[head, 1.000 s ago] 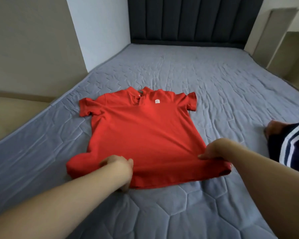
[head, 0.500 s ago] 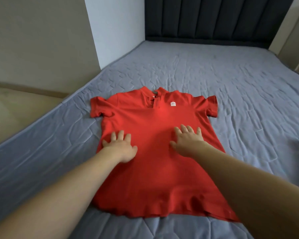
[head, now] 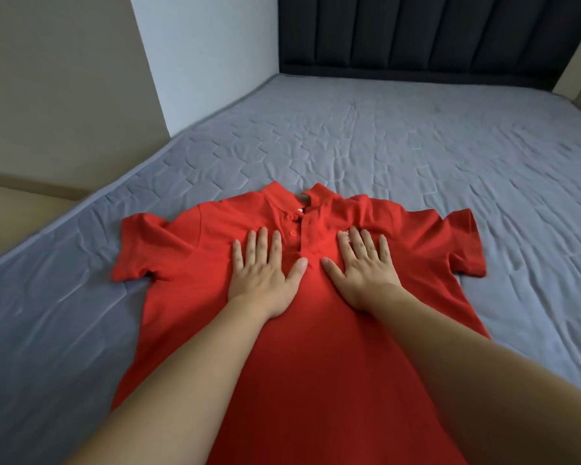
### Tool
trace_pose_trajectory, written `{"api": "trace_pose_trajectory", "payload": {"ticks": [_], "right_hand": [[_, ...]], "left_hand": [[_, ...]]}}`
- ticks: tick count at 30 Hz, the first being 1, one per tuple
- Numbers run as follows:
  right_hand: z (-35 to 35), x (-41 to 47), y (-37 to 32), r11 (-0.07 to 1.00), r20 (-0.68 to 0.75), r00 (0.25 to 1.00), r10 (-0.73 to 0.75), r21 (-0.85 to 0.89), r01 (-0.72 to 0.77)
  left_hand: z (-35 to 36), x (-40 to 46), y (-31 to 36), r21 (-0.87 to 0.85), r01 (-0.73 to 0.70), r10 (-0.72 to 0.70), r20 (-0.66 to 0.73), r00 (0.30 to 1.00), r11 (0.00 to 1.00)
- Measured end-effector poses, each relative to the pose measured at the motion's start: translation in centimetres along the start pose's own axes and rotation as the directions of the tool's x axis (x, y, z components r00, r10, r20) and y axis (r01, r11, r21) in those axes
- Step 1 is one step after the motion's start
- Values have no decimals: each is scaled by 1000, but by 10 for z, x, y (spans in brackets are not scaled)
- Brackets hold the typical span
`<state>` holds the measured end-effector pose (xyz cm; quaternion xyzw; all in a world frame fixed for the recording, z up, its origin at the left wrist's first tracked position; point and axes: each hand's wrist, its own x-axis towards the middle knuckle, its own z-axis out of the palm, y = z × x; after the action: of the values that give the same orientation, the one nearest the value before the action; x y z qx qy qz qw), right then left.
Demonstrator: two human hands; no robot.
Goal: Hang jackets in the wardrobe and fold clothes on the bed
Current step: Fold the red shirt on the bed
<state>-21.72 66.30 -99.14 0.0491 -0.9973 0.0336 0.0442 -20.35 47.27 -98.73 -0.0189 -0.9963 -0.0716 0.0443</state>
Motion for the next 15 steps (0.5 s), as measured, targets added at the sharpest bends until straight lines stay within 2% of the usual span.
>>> {"api": "trace_pose_trajectory", "payload": {"ticks": [3,4,6,7,8,10,12,15], "right_hand": [[4,54,8,999,-49,999,-20,30,21],[4,71,12,999,-88,996,-17,45,20],[5,100,18,995,-234,972,6,99,17],[6,112,20,993,-338,941,27,121,15],[8,123,21,991,-421,905,51,131,5],[8,138,23,987,-466,879,105,154,-37],[9,146,24,980,-418,899,129,191,-52],[10,150,26,983,-416,907,68,183,10]], "left_hand": [[3,55,5,-47,-21,22,24,999,999],[3,73,5,-26,-36,36,-12,999,999],[-4,108,0,-135,24,-44,-146,988,991],[-11,123,-2,-216,53,-94,-185,978,975],[-16,139,-3,-226,47,-95,-205,974,973],[-24,165,-4,6,-26,27,-217,976,1000],[-30,184,-5,150,-106,129,-155,979,983],[-35,205,-6,99,-136,127,94,987,986]]}}
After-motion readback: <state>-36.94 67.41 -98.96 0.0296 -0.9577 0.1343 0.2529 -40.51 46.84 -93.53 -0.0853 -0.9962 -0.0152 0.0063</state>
